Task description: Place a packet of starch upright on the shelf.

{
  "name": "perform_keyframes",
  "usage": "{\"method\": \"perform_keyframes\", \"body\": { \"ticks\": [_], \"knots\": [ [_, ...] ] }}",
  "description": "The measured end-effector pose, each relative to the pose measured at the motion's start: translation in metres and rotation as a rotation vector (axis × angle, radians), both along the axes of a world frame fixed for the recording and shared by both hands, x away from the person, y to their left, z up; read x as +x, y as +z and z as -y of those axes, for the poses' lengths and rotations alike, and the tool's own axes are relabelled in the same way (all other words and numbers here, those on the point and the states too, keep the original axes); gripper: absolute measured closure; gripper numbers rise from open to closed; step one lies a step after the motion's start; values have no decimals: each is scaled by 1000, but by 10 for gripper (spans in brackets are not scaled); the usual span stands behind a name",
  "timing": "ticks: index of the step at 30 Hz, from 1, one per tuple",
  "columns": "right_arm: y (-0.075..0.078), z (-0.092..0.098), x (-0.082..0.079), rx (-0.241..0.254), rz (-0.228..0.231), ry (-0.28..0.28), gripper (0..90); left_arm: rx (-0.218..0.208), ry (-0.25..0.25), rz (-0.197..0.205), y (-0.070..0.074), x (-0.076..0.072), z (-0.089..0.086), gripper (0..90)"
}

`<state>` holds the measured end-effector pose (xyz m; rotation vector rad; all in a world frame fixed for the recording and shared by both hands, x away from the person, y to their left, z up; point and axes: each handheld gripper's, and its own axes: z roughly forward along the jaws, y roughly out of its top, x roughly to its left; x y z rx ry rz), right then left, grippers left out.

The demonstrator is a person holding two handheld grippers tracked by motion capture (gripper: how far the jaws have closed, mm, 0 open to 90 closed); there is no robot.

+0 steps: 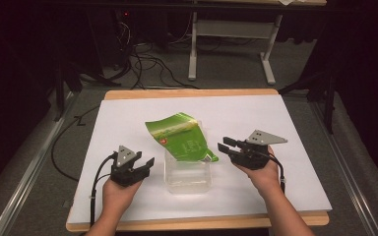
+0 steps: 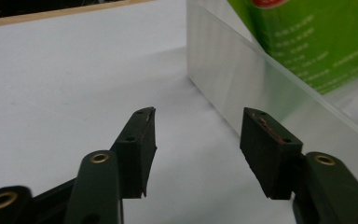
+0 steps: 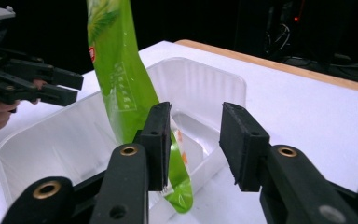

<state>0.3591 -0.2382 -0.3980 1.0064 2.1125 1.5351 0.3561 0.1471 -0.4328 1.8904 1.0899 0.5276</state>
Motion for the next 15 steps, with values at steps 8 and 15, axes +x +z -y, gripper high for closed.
{"method": "perform_keyframes", "body": {
  "ticks": [8,15],
  "knots": [
    [-15,-5,-4,-86,-33,-26,729,-26,-15,-60,-20,5,21,784],
    [-25,-22,-1,-120,-76,-39,900,-74,-49,-71,-23,1,33,900]
  ]
}}
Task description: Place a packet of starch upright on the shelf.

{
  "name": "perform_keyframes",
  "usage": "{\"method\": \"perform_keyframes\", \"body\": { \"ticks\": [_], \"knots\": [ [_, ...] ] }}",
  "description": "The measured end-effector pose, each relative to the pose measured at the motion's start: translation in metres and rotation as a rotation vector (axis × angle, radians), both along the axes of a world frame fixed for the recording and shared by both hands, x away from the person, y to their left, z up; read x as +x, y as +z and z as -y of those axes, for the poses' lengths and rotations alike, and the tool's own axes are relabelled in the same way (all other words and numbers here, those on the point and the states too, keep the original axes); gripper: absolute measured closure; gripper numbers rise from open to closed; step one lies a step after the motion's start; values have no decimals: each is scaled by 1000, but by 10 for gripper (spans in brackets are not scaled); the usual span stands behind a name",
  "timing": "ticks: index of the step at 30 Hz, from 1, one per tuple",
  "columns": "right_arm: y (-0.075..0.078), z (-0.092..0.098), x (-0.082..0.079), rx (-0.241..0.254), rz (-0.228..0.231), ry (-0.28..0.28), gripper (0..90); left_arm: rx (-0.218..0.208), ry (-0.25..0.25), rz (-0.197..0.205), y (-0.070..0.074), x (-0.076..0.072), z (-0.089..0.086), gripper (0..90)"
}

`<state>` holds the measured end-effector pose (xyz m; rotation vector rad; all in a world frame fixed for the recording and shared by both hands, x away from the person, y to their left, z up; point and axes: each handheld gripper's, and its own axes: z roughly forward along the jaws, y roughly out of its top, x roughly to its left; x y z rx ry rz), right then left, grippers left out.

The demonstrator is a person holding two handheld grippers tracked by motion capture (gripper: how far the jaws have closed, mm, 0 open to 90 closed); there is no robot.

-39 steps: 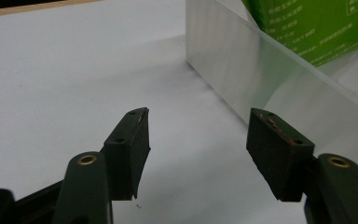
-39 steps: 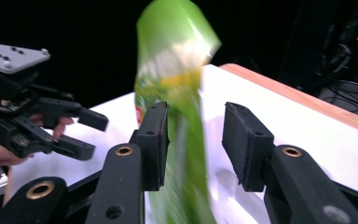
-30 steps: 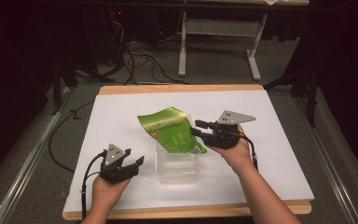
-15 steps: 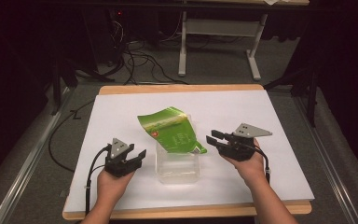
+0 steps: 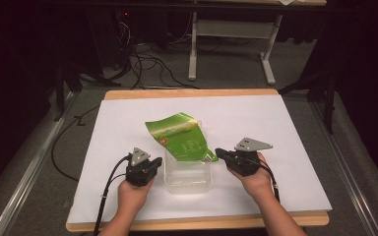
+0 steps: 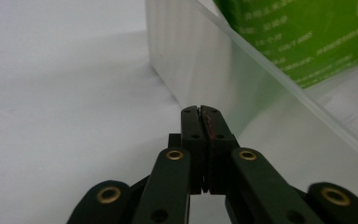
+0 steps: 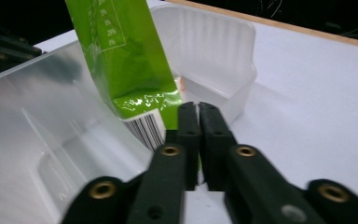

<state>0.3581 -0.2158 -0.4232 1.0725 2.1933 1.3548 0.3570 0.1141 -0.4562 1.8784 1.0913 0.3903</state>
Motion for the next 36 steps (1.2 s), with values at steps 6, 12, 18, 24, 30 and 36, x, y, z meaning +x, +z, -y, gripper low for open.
{"method": "perform_keyframes", "body": {
  "ticks": [6,12,18,24,30,36],
  "knots": [
    [-5,-12,4,-41,-15,-39,900,-2,-24,3,-2,0,5,900],
    [-8,-19,5,-63,-20,-41,900,-4,-28,4,-2,0,8,900],
    [-11,-22,7,-70,-25,-34,900,-1,-29,5,-3,0,8,900],
    [-14,-33,9,-75,-38,-12,900,-6,-27,-1,-3,0,8,900],
    [-18,-46,11,-92,-46,14,900,-6,-26,-2,-3,1,9,900],
    [-14,-45,12,-60,-52,26,900,2,-23,2,-3,1,9,900]
  ]
}}
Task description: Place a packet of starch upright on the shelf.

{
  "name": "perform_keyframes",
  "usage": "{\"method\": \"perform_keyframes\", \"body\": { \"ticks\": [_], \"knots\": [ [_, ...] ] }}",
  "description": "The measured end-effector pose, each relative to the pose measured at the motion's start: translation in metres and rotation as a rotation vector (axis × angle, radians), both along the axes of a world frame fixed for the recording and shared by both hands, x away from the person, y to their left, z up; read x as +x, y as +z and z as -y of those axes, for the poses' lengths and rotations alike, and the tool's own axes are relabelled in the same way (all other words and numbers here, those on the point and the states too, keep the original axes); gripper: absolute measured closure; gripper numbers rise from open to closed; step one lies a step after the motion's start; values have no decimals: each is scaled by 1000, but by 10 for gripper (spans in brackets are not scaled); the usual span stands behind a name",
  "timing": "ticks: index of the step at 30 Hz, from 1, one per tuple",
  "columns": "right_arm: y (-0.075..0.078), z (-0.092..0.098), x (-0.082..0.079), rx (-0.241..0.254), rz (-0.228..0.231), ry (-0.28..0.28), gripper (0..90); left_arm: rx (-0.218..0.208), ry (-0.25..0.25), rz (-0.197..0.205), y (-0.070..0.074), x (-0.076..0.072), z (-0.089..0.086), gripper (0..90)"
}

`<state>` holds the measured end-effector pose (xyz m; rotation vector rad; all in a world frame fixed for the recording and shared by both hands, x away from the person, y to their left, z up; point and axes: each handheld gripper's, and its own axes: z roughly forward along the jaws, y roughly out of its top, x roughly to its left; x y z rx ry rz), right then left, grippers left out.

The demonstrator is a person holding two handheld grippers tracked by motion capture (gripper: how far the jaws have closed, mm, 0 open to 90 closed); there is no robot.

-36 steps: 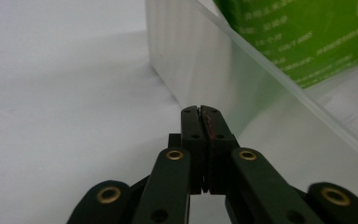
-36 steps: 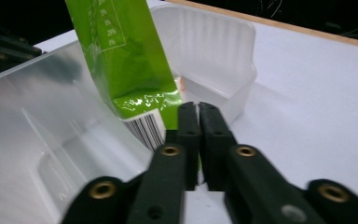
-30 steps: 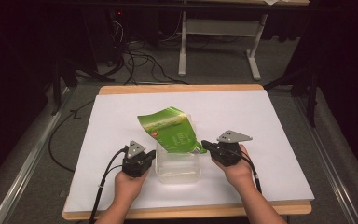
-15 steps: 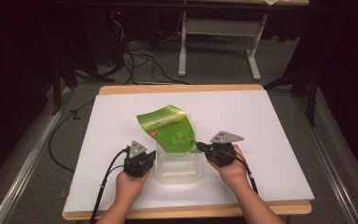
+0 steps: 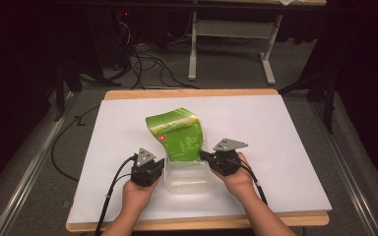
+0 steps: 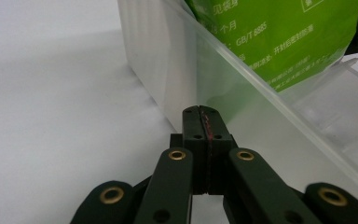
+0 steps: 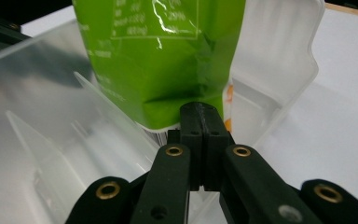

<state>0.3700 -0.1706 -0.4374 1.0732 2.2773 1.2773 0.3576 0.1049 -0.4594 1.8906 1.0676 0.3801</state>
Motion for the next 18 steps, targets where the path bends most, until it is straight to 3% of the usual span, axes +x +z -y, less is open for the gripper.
{"method": "perform_keyframes", "body": {
  "ticks": [8,18],
  "knots": [
    [15,12,-6,46,49,-27,834,14,57,37,6,-3,-9,765],
    [44,4,-4,147,142,-57,487,1,102,62,13,-7,-19,633]
  ]
}}
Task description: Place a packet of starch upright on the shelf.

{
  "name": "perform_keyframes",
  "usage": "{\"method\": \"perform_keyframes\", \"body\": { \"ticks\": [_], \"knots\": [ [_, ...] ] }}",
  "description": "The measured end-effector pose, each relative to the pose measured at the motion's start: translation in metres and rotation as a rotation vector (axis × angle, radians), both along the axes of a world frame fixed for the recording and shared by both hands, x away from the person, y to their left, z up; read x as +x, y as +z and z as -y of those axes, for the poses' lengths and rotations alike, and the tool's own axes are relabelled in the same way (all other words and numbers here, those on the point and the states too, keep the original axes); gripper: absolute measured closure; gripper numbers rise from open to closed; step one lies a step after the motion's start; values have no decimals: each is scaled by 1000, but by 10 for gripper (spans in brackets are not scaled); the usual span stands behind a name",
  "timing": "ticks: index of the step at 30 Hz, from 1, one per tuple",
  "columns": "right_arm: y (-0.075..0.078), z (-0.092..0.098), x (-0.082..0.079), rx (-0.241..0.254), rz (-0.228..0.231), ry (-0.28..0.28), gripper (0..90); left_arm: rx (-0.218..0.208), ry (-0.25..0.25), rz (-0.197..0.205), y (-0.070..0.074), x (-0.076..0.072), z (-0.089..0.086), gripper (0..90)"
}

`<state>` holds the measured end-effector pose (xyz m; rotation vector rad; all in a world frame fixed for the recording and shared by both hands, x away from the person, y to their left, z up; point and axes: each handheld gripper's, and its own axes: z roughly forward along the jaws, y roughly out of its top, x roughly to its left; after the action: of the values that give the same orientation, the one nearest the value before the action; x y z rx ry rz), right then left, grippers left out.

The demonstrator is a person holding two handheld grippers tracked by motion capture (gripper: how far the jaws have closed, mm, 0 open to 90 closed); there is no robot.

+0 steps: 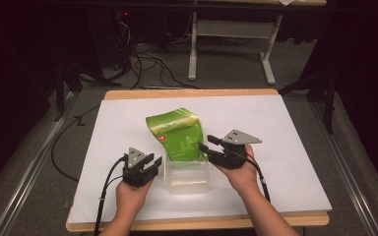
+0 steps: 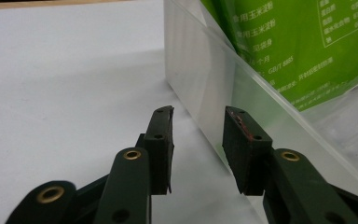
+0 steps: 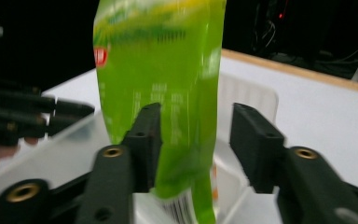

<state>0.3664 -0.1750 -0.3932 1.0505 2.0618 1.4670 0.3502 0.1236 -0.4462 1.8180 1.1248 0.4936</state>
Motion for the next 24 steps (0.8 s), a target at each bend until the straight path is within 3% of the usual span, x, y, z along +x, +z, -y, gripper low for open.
{"method": "perform_keyframes", "body": {
  "ticks": [4,9,17,24],
  "knots": [
    [4,-12,15,7,-2,-23,446,-13,-7,-1,1,-1,-3,615],
    [8,-22,30,8,-10,-24,474,-26,-16,13,2,-3,-5,608],
    [6,-25,32,16,-35,13,775,-38,-22,24,4,-4,-7,605],
    [-2,-17,29,9,-51,16,832,-41,-30,28,5,-4,-7,595]
  ]
}}
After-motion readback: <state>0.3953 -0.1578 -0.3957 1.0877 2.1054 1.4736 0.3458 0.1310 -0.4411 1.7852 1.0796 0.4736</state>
